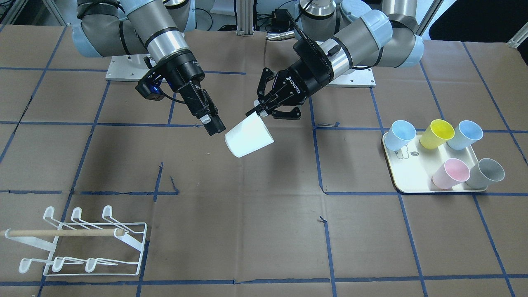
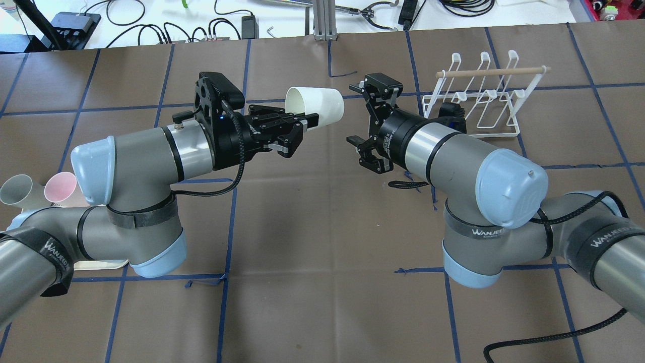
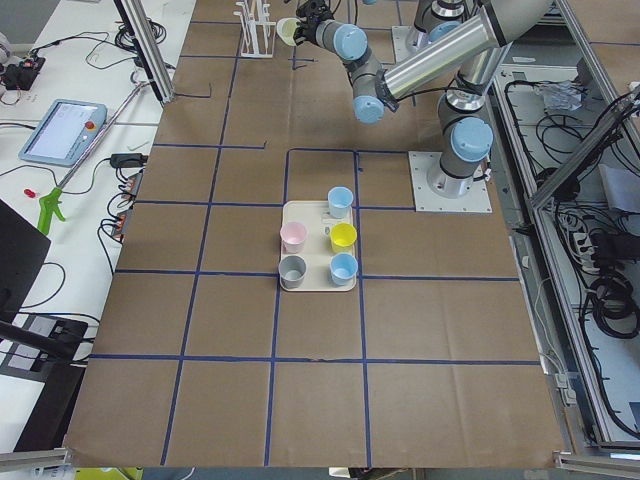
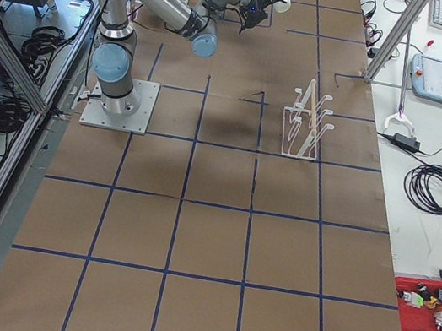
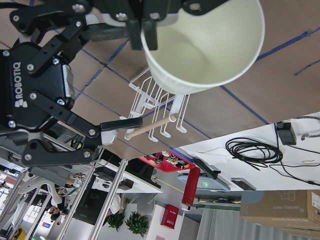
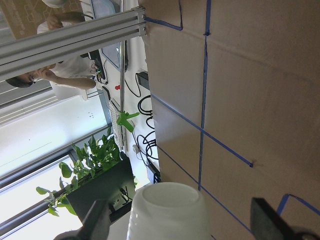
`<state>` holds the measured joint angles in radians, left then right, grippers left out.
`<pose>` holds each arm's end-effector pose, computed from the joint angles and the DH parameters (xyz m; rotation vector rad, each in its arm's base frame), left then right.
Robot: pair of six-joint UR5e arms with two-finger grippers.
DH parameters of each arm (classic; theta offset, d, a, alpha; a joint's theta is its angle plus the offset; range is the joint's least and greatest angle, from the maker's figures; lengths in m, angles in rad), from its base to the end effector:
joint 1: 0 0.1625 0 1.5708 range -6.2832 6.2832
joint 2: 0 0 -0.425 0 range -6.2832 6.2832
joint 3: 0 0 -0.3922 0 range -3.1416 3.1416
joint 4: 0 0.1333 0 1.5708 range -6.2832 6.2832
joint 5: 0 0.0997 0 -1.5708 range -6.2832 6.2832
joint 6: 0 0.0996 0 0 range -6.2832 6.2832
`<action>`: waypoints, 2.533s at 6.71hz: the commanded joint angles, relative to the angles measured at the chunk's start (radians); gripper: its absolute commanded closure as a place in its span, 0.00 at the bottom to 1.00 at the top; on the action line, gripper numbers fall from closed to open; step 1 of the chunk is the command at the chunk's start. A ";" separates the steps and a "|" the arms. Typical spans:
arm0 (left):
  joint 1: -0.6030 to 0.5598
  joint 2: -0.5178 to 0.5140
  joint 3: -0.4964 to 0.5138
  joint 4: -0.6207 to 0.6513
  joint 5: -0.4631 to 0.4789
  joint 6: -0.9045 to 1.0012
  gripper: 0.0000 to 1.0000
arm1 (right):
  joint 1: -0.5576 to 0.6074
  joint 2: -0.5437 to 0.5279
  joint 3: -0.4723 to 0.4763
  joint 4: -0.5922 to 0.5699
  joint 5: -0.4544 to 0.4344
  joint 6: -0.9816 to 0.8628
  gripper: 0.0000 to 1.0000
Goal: Transfer IKEA cup to right arm and place on rack
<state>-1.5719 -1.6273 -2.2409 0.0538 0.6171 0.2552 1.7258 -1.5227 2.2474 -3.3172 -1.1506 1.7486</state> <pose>-0.2150 -0.4241 0.3683 -0.7726 -1.9795 1.1205 0.2403 -0.4115 0.3646 1.3059 1.6221 -0.3133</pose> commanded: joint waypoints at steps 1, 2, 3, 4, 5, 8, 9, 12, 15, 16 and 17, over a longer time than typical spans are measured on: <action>0.000 0.000 -0.002 0.003 0.000 -0.005 1.00 | 0.005 0.009 -0.006 0.016 0.000 -0.004 0.00; 0.000 0.000 -0.002 0.003 0.000 -0.005 1.00 | 0.012 0.031 -0.024 0.016 0.002 -0.003 0.00; 0.000 0.000 -0.002 0.003 0.000 -0.005 1.00 | 0.032 0.062 -0.058 0.018 0.000 0.000 0.00; 0.000 0.000 -0.002 0.001 0.000 -0.005 1.00 | 0.046 0.085 -0.075 0.018 0.000 0.000 0.00; 0.000 0.000 -0.002 0.003 0.000 -0.005 1.00 | 0.051 0.090 -0.086 0.018 -0.001 0.000 0.00; 0.000 0.000 -0.002 0.003 0.001 -0.007 1.00 | 0.060 0.095 -0.117 0.039 -0.001 0.002 0.00; -0.002 0.000 -0.002 0.001 0.001 -0.008 0.99 | 0.060 0.099 -0.117 0.039 -0.001 0.002 0.00; -0.002 0.001 -0.002 0.003 0.001 -0.025 0.99 | 0.078 0.113 -0.118 0.039 -0.001 0.002 0.00; -0.002 0.001 -0.002 0.003 0.001 -0.027 0.99 | 0.084 0.122 -0.134 0.039 -0.003 0.003 0.00; -0.002 0.001 -0.002 0.003 0.001 -0.027 0.98 | 0.084 0.122 -0.141 0.051 -0.001 0.002 0.00; -0.003 0.003 -0.002 0.003 0.001 -0.030 0.98 | 0.084 0.127 -0.159 0.054 -0.001 0.002 0.00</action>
<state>-1.5743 -1.6255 -2.2427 0.0567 0.6182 0.2278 1.8099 -1.4000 2.1048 -3.2689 -1.1525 1.7507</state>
